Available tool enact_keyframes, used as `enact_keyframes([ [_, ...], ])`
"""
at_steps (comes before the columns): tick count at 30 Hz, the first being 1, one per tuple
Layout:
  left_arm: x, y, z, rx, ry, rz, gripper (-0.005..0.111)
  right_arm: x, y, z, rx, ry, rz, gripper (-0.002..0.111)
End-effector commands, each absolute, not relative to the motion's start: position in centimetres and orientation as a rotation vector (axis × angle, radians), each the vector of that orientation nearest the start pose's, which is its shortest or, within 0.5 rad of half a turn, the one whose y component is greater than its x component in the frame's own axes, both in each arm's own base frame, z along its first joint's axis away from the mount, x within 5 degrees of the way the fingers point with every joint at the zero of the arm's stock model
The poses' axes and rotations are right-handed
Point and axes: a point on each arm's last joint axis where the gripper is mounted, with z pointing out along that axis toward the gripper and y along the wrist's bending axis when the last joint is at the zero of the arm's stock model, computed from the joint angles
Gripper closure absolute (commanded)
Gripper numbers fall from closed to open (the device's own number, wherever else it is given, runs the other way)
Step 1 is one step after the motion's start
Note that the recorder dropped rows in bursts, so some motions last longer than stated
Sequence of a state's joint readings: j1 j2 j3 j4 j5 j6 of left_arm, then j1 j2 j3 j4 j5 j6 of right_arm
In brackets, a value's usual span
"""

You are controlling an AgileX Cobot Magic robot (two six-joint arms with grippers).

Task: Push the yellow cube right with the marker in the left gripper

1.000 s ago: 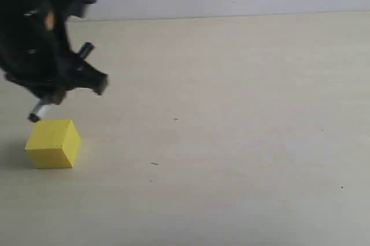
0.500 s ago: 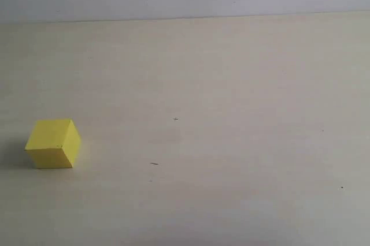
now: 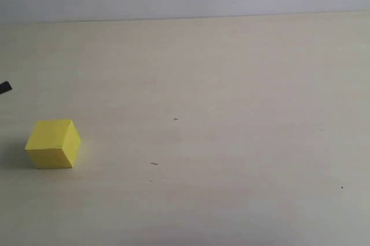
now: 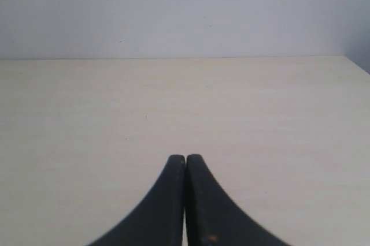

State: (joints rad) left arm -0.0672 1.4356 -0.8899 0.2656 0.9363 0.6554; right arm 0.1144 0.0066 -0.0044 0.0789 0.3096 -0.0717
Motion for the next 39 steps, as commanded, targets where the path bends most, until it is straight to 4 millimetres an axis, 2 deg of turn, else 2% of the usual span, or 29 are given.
enact_keyframes([
  [1,26.5,1.5,22.2,1.468,2.716,0.314,0.107,5.4,0.8,18.6,-0.115,1.782,0.097,0.108],
  [4,27.2,2.2,21.5,1.704,2.631,0.233,0.107,5.4,0.8,18.6,-0.115,1.782,0.097,0.108],
  [7,28.2,2.5,20.8,2.046,2.399,0.251,0.107,5.4,0.8,18.6,-0.115,1.782,0.097,0.108],
  [11,30.6,2.6,19.4,2.007,2.313,0.342,0.107,5.4,0.8,18.6,-0.115,1.782,0.097,0.108],
  [16,32.1,2.3,18.4,1.965,2.363,0.24,0.107,5.4,0.8,18.6,-0.115,1.782,0.097,0.108],
  [22,33.5,3.9,18.3,1.936,2.433,0.201,0.107,5.4,0.8,18.6,-0.115,1.782,0.097,0.108],
  [28,33.2,5.4,16.4,1.983,2.512,0.086,0.107,5.4,0.8,18.6,-0.124,1.782,0.103,0.108],
  [36,31.6,5.1,14.8,2.041,2.538,-0.016,0.107,5.4,0.8,18.6,-0.124,1.782,0.103,0.108],
  [39,30.9,5.0,14.0,2.093,2.49,-0.018,0.107,5.4,0.8,18.6,-0.124,1.782,0.103,0.108],
])
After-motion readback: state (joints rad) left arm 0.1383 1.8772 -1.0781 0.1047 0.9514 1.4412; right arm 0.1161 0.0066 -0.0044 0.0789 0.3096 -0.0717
